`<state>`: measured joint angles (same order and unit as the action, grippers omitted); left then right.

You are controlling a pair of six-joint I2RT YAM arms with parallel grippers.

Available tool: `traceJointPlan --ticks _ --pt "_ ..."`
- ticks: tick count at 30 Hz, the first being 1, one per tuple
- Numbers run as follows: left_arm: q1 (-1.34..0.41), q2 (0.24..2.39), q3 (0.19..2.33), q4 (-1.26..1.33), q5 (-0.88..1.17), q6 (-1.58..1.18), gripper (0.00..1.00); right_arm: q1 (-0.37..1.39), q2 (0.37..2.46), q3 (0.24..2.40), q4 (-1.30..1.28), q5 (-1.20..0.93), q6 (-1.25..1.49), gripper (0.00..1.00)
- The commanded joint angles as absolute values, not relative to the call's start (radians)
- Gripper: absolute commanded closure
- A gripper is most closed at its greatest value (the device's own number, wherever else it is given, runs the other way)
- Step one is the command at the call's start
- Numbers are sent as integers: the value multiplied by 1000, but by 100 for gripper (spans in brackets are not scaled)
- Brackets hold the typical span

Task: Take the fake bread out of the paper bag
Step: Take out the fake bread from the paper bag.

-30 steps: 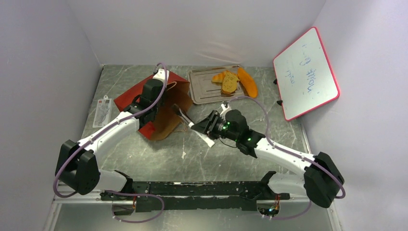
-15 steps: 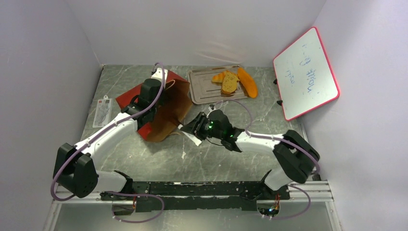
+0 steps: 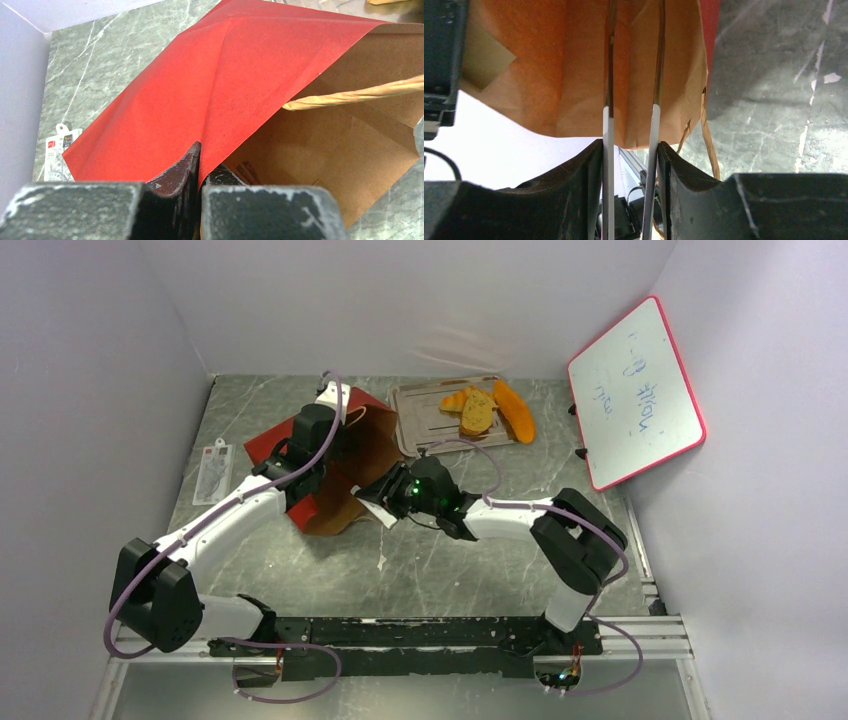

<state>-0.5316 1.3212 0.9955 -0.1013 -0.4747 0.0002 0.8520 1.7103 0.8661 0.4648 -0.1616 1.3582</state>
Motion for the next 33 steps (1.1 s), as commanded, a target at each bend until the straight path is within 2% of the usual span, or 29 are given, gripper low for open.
traceJointPlan --ticks 1,15,33 --pt "-546 1292 999 -60 -465 -17 93 866 1723 888 460 -132 1391 56" --pt "-573 1308 974 -58 -491 -66 93 880 1787 898 449 -69 1453 56" --pt "-593 1299 951 -68 -490 -80 93 881 1876 924 599 -53 1475 55"
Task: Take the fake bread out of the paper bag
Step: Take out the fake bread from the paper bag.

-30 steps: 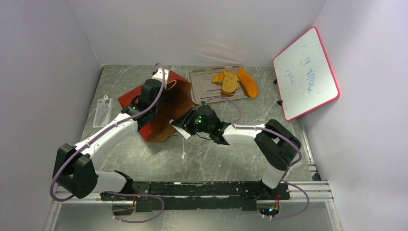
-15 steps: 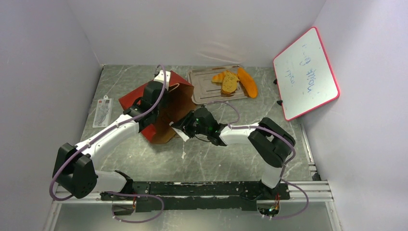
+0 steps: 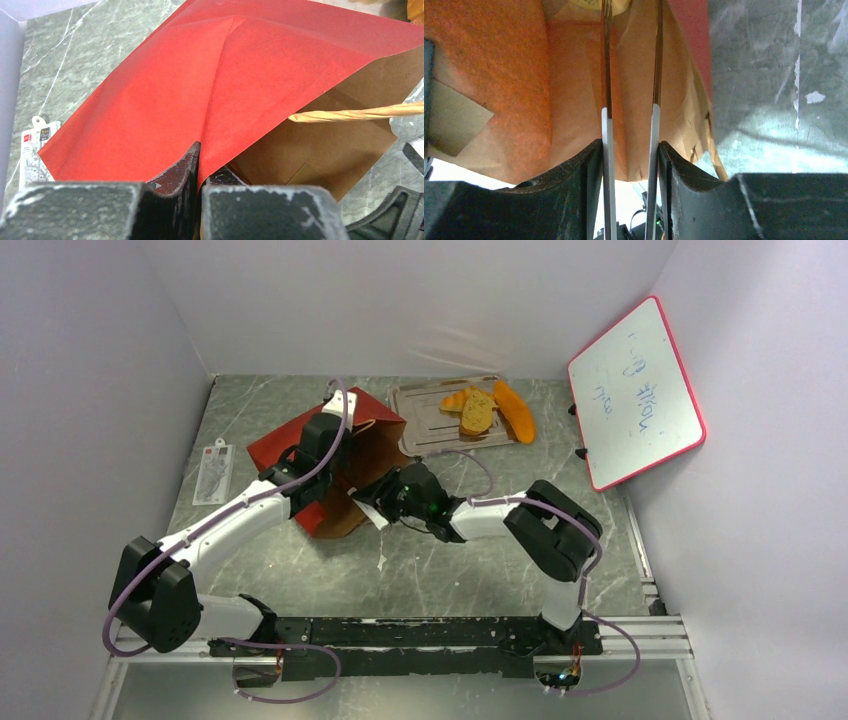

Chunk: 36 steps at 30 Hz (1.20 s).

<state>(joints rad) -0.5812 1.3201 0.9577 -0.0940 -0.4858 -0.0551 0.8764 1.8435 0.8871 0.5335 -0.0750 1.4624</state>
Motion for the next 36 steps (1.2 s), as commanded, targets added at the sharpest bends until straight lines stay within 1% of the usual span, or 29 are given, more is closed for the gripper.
traceJointPlan --ticks 1,15,20,22,23,24,26,29,31,36 --pt "-595 1299 953 -69 -489 -81 93 881 1884 929 604 -54 1477 55" --pt "-604 1310 957 -77 -490 -83 93 870 1993 1038 639 -66 1470 53" --pt "-604 1313 959 -83 -497 -81 93 864 2043 1071 644 -81 1466 55" --pt "-604 1315 961 -87 -502 -83 93 861 2053 1076 646 -83 1464 59" --pt "-604 1315 962 -89 -503 -84 93 861 2056 1077 646 -85 1463 63" --pt "-604 1317 962 -88 -505 -84 93 859 2055 1075 646 -86 1462 68" --pt "-603 1322 964 -88 -523 -84 93 858 2047 1067 646 -86 1459 82" --pt "-604 1343 988 -114 -555 -94 93 854 2026 1048 644 -85 1452 95" --pt "-604 1357 1004 -128 -581 -103 93 852 1996 1034 641 -87 1445 100" --pt "-597 1398 1039 -148 -680 -117 93 850 1923 969 634 -97 1427 100"
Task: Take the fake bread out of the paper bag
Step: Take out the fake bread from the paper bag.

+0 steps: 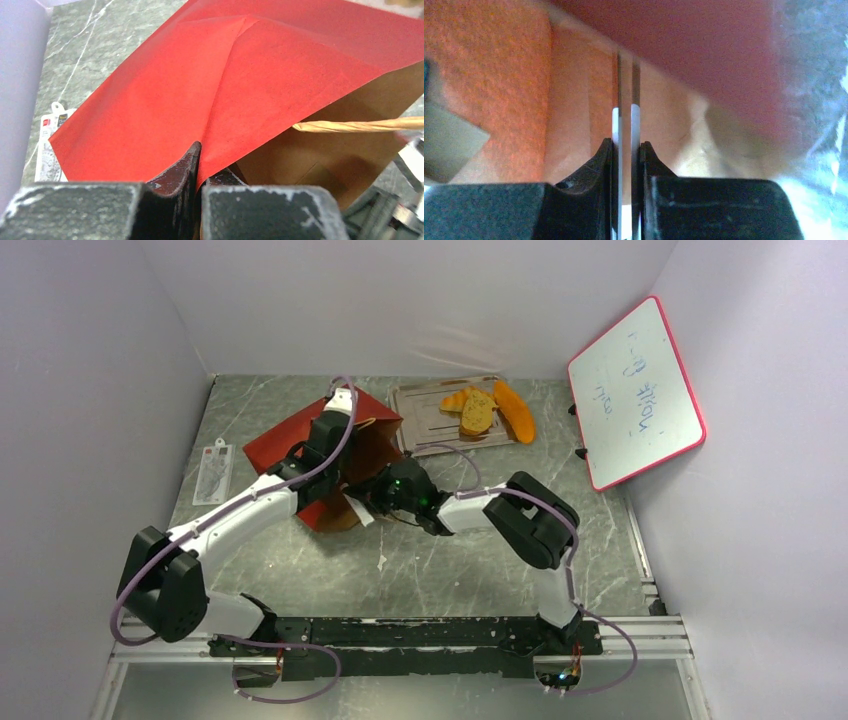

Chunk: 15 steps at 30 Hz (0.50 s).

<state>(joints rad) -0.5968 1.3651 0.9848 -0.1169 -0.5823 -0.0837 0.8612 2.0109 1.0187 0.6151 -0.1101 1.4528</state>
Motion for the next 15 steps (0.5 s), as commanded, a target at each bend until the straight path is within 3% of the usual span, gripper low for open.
traceJointPlan --ticks 1,15 --pt "-591 1412 1054 -157 -695 -121 93 850 1903 951 636 -99 1421 100" --pt "-522 1458 1046 -120 -691 -123 93 824 1502 680 565 -76 1353 100"
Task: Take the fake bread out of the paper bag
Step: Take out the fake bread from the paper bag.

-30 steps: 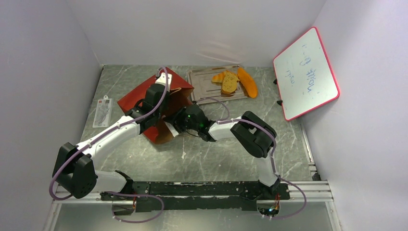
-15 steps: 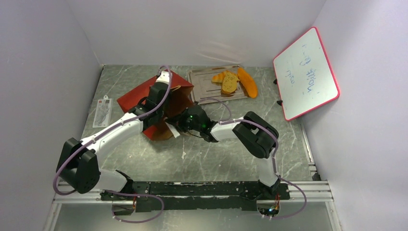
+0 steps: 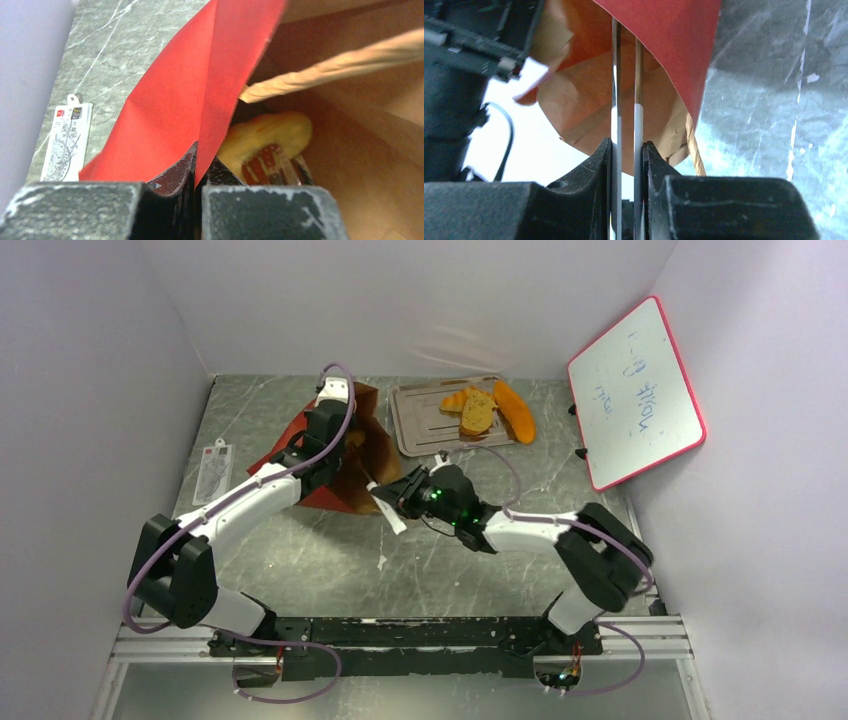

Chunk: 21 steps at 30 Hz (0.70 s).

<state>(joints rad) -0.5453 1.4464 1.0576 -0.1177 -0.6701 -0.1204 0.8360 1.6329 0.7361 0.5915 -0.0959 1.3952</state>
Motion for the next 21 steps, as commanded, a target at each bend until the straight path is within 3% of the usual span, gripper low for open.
traceJointPlan --ticks 1,11,21 --pt "-522 1455 1038 -114 -692 -122 93 819 1464 663 550 -68 1347 100" --pt "-522 1447 1011 -90 -715 -120 93 788 1223 629 376 2 1252 100" --pt "-571 1390 983 -74 -732 -110 93 787 1377 732 475 -11 1252 100"
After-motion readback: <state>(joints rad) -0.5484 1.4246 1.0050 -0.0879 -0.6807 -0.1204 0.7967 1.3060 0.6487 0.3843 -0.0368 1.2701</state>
